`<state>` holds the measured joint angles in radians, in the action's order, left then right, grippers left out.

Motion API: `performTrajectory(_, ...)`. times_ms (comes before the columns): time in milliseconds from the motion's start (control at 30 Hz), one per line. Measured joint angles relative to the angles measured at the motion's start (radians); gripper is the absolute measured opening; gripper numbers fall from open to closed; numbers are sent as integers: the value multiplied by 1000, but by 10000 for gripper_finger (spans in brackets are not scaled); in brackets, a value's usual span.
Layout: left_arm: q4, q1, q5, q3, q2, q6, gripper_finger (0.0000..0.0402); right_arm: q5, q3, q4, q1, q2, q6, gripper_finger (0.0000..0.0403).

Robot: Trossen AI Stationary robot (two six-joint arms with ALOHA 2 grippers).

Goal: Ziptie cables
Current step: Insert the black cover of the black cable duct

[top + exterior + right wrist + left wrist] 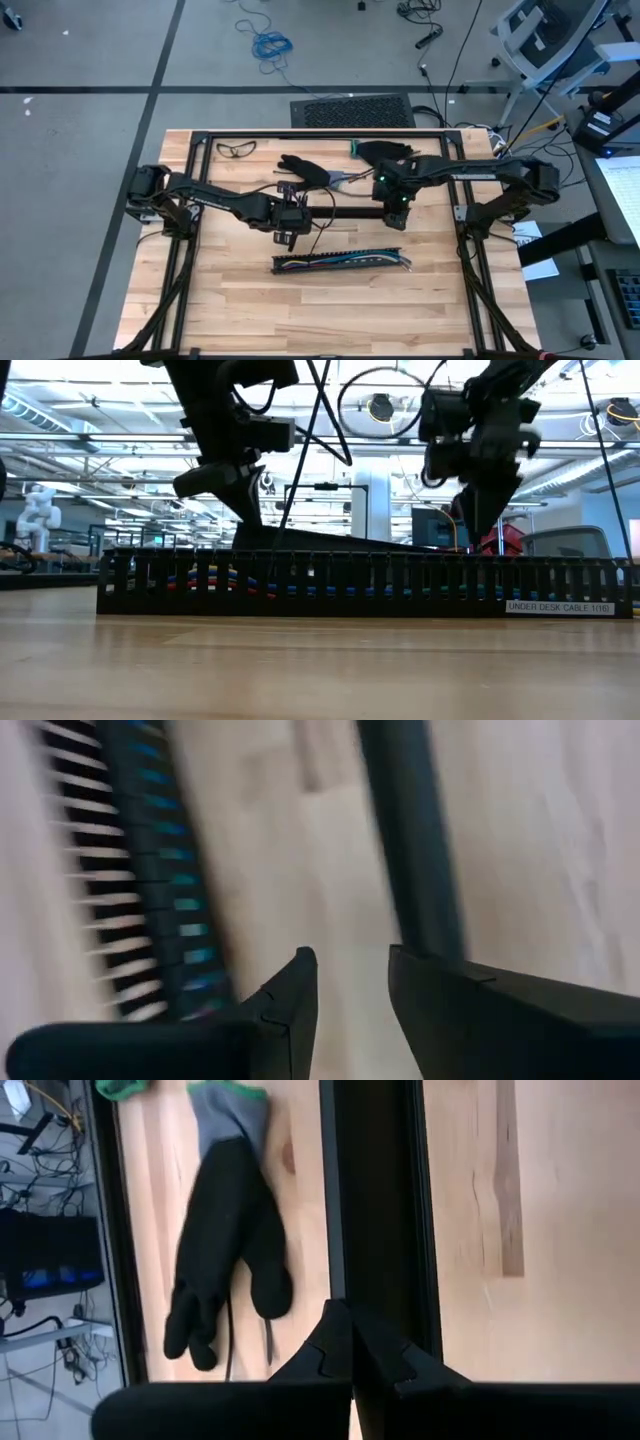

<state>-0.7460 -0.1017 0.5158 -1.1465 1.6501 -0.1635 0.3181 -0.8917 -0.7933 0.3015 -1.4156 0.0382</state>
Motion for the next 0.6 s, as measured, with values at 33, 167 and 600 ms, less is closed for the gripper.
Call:
performTrajectory(33, 1, 0, 0, -7, 0, 0, 1, -36, 0, 10, -3, -19, 7, 114)
performTrajectory(167, -7, 0, 5, -31, 0, 0, 1, -111, 0, 57, -1, -63, 24, 114)
performTrajectory(600, -31, 0, 13, -37, 0, -2, 0, -187, 0, -12, 6, 88, 38, 114)
